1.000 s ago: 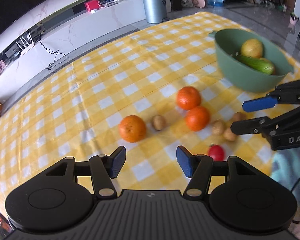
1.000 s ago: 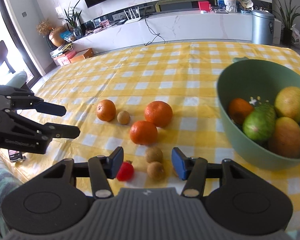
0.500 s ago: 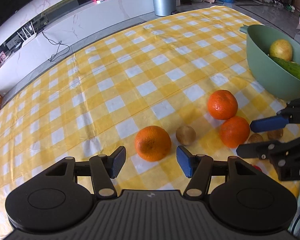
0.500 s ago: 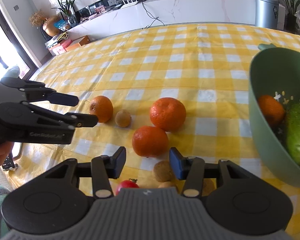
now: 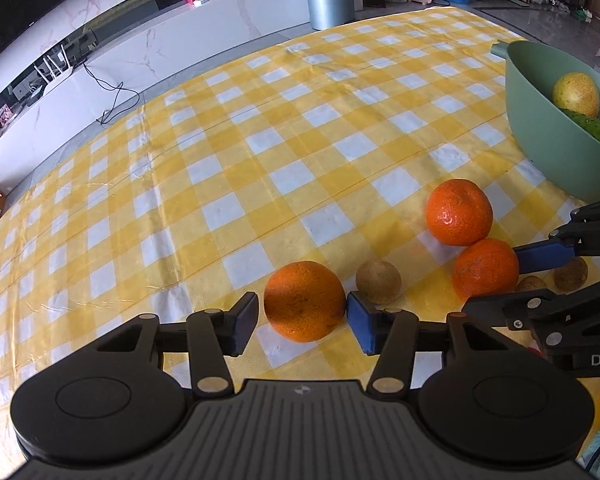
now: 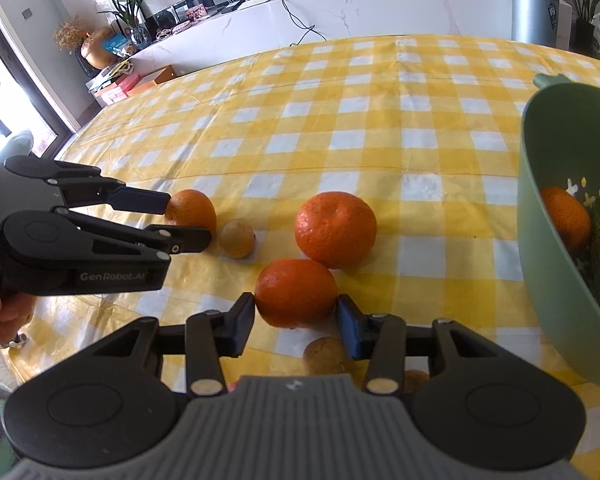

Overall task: Organize fruits
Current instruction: 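Grasp a tangerine with the left tool while the right tool grasps another tangerine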

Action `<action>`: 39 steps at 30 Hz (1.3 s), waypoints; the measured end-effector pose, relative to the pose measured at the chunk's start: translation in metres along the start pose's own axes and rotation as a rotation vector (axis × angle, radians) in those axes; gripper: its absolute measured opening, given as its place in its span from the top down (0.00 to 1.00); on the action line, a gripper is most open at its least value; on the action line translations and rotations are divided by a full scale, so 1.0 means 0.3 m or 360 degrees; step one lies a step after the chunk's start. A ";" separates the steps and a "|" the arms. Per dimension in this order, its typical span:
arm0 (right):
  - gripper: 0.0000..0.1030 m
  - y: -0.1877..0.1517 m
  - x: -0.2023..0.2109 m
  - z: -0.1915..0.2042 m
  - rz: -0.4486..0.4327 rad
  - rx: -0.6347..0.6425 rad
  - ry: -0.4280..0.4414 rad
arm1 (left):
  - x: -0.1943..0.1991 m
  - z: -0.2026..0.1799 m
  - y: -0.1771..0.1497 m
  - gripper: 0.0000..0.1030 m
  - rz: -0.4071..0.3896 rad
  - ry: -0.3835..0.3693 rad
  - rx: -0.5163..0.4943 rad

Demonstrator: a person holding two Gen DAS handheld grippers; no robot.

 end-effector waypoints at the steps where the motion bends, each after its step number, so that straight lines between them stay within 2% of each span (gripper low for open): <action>1: 0.59 0.000 -0.001 0.002 -0.0004 0.0003 0.0000 | -0.002 0.001 -0.001 0.45 -0.0005 -0.0008 0.0009; 2: 0.59 0.000 -0.002 0.004 -0.0007 0.0007 -0.0001 | -0.001 0.002 -0.002 0.50 -0.0016 -0.0018 0.0022; 9: 0.61 -0.002 -0.001 0.010 -0.0030 0.0040 -0.0007 | 0.001 -0.010 -0.009 0.51 -0.0036 0.0006 0.0037; 14: 0.61 -0.003 0.017 0.018 -0.0056 0.0076 -0.0006 | 0.030 -0.020 -0.010 0.51 -0.0071 0.0122 0.0054; 20: 0.62 0.006 0.072 0.032 -0.0104 0.0124 0.0002 | 0.078 -0.038 -0.012 0.52 -0.0086 0.0140 0.0105; 33: 0.62 0.010 0.228 0.015 -0.0157 0.0173 0.0051 | 0.219 -0.181 0.008 0.52 -0.0144 0.0075 0.0079; 39: 0.62 0.019 0.341 -0.023 -0.0221 0.0223 0.0078 | 0.298 -0.268 0.045 0.52 -0.0193 0.0004 0.0056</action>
Point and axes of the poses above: each gripper's, at about its wrist camera, not at the fingertips, and x roughly against the way its jaws point, z to its left, y to its top, the point moved 4 cm from there along -x, roughly the way its jaws point, and after that the axes turned 14 degrees about -y, right-handed, at the moved point
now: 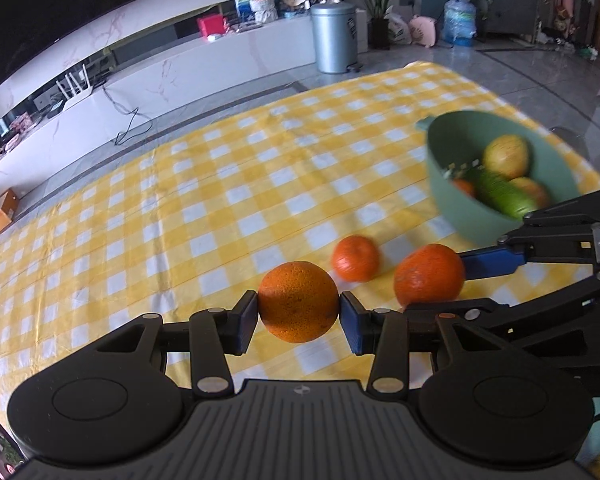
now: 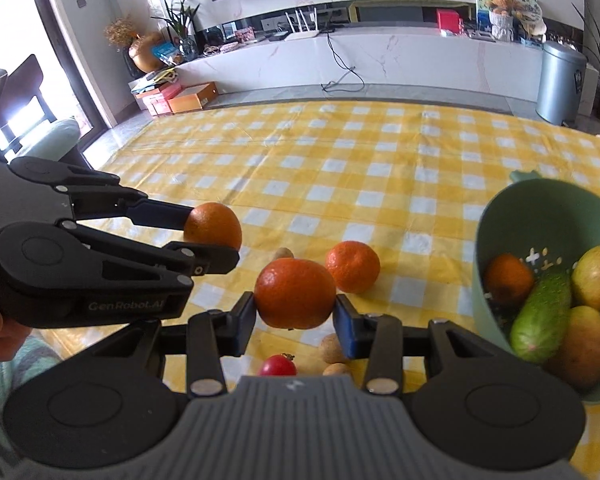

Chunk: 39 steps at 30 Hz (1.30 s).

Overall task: Organize fruits
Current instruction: 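Grasp a tangerine with the left tool while the right tool grasps another tangerine, then carry both held tangerines over the green colander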

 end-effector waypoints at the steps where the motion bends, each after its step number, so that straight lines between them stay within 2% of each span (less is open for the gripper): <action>1: 0.62 0.002 0.022 -0.009 -0.0013 0.0014 -0.0002 | 0.010 -0.016 0.007 0.52 -0.0009 -0.0010 -0.0002; 9: 0.62 0.010 0.169 -0.139 -0.0071 0.0087 -0.0087 | 0.049 -0.145 0.073 0.52 -0.0072 -0.0165 0.0026; 18: 0.62 -0.001 0.245 -0.348 -0.0064 0.0130 -0.0262 | 0.002 -0.295 0.173 0.52 -0.0074 -0.0299 -0.0036; 24: 0.62 -0.021 0.229 -0.464 -0.0006 0.0129 -0.0340 | -0.069 -0.371 0.231 0.52 -0.0065 -0.0372 -0.0035; 29: 0.62 -0.037 0.195 -0.533 0.0051 0.0144 -0.0390 | -0.150 -0.407 0.267 0.52 -0.0005 -0.0405 -0.0045; 39: 0.62 -0.030 0.099 -0.596 0.0159 0.0192 -0.0432 | -0.286 -0.382 0.299 0.52 0.0142 -0.0450 0.0001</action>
Point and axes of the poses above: each gripper's, at about its wrist camera, not at the fingertips, and x roughly against the way its jaws point, z to its left, y to its top, the point moved 4 cm from there along -x, roughly the way its jaws point, and after that the axes turned 14 degrees about -y, right-handed, at the moved point
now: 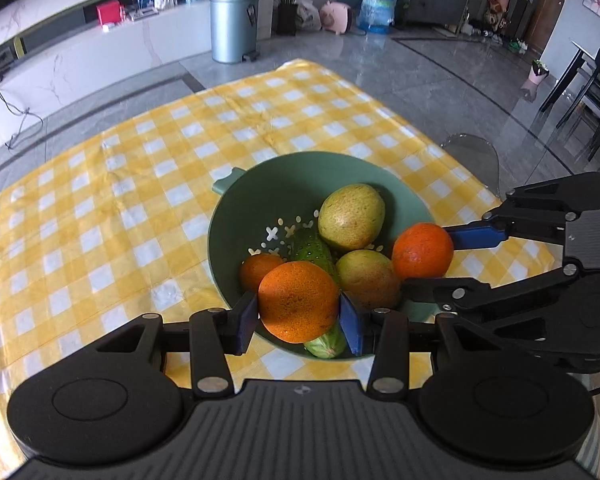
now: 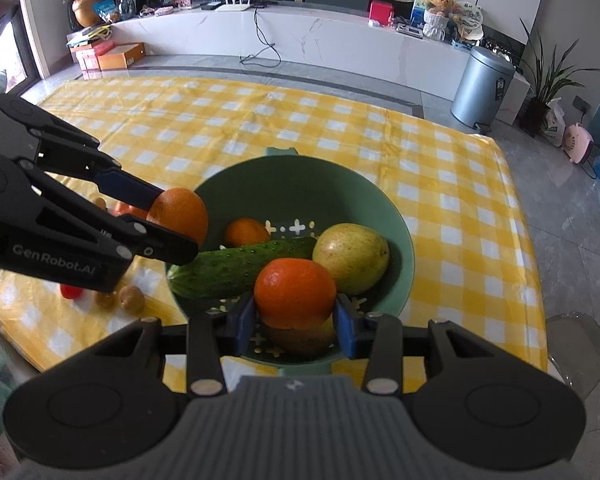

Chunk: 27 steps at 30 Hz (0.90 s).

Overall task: Organize fruits
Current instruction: 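Carry both held tangerines over the green colander, then lower both tangerines into the colander and open both tools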

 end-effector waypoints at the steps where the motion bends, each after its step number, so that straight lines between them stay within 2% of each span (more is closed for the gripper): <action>1: 0.62 0.002 -0.011 -0.003 0.0010 0.0007 0.0000 | -0.010 0.011 0.005 0.52 0.0015 -0.0007 0.0012; 11: 0.62 0.015 -0.099 -0.020 0.0101 0.0028 0.0017 | -0.087 0.063 0.053 0.52 0.0109 -0.0001 0.0061; 17: 0.62 0.019 -0.119 -0.035 0.0114 -0.0008 0.0032 | -0.139 0.095 0.069 0.52 0.0133 0.0082 0.0153; 22: 0.62 0.022 -0.124 -0.036 0.0114 -0.0020 0.0049 | -0.163 0.109 0.080 0.51 0.0171 0.0130 0.0161; 27: 0.62 0.043 -0.120 -0.027 0.0084 -0.0009 0.0066 | -0.185 0.128 0.098 0.51 0.0135 0.0116 0.0165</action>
Point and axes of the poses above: each gripper's, at about its wrist camera, not at the fingertips, and x roughly against the way its jaws point, z to its left, y to its top, the point moved 4 cm from there along -x, roughly the way its jaws point, and after that the axes turned 14 degrees about -y, right-handed, at the moved point
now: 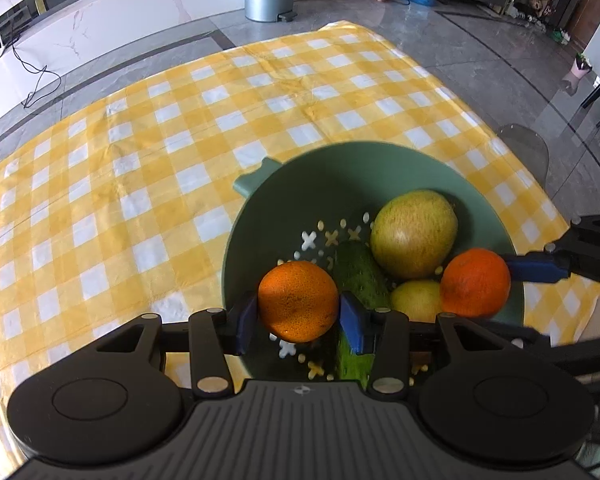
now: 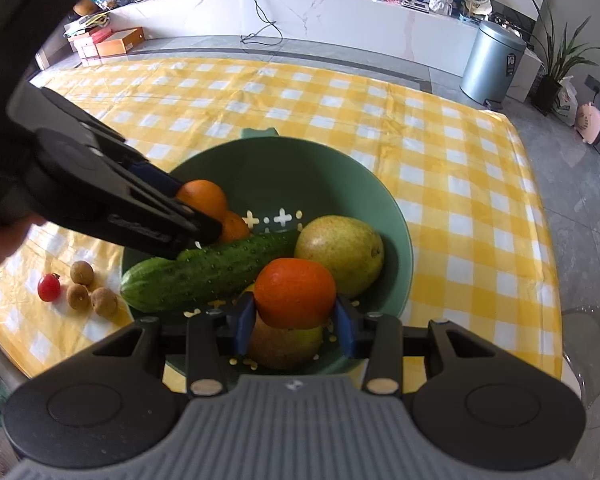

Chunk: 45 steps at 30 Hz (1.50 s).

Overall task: Organize fruits
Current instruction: 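Lower both tangerines into the colander and open both tools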

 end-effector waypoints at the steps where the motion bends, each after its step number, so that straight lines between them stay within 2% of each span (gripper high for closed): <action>1: 0.62 0.006 0.000 0.001 -0.0006 0.0003 0.0002 | -0.007 0.000 0.007 0.51 -0.0008 -0.0004 0.0003; 4: 0.62 0.025 -0.003 0.001 -0.0020 0.0009 0.0005 | -0.020 -0.002 0.028 0.51 -0.0038 -0.0034 0.0008; 10: 0.62 0.044 -0.021 0.001 -0.0010 0.0021 -0.0002 | -0.046 0.004 0.044 0.51 -0.0013 -0.0089 0.0033; 14: 0.62 0.040 -0.023 0.000 -0.0003 0.0024 -0.0001 | -0.027 0.005 0.040 0.42 -0.0047 -0.0136 0.0034; 19: 0.62 0.026 -0.011 0.011 0.0023 0.0012 0.0052 | 0.029 -0.001 0.025 0.41 -0.0065 -0.0157 0.0034; 24: 0.62 -0.002 0.005 0.019 0.0117 -0.0037 0.0142 | 0.101 -0.026 -0.015 0.41 -0.0007 -0.0261 0.0008; 28: 0.62 -0.035 0.006 0.016 0.0173 -0.0073 0.0168 | 0.115 -0.056 -0.051 0.41 0.0109 -0.0357 -0.0001; 35: 0.62 -0.063 0.015 -0.003 0.0196 -0.0139 0.0195 | 0.046 -0.094 -0.101 0.41 0.0256 -0.0327 -0.0027; 39: 0.62 -0.063 0.021 0.000 0.0186 -0.0112 0.0188 | 0.016 -0.084 -0.106 0.41 0.0281 -0.0311 -0.0004; 40: 0.62 -0.062 0.020 -0.002 0.0188 -0.0113 0.0198 | 0.010 -0.084 -0.107 0.41 0.0291 -0.0317 -0.0004; 41: 0.62 -0.062 0.020 -0.001 0.0187 -0.0109 0.0202 | 0.004 -0.085 -0.109 0.46 0.0301 -0.0320 -0.0012; 43: 0.62 -0.062 0.017 -0.002 0.0183 -0.0100 0.0205 | 0.000 -0.084 -0.110 0.60 0.0300 -0.0278 -0.0028; 45: 0.62 -0.063 0.017 -0.004 0.0182 -0.0101 0.0211 | 0.005 -0.074 -0.110 0.61 0.0294 -0.0295 0.0000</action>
Point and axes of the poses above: each gripper's, at about its wrist camera, not at the fingertips, and x roughly against the way its jaws point, z to its left, y to its top, the point moved 4 cm from there along -x, roughly the way its jaws point, and after that the axes turned 14 degrees about -y, right-handed, at the moved point
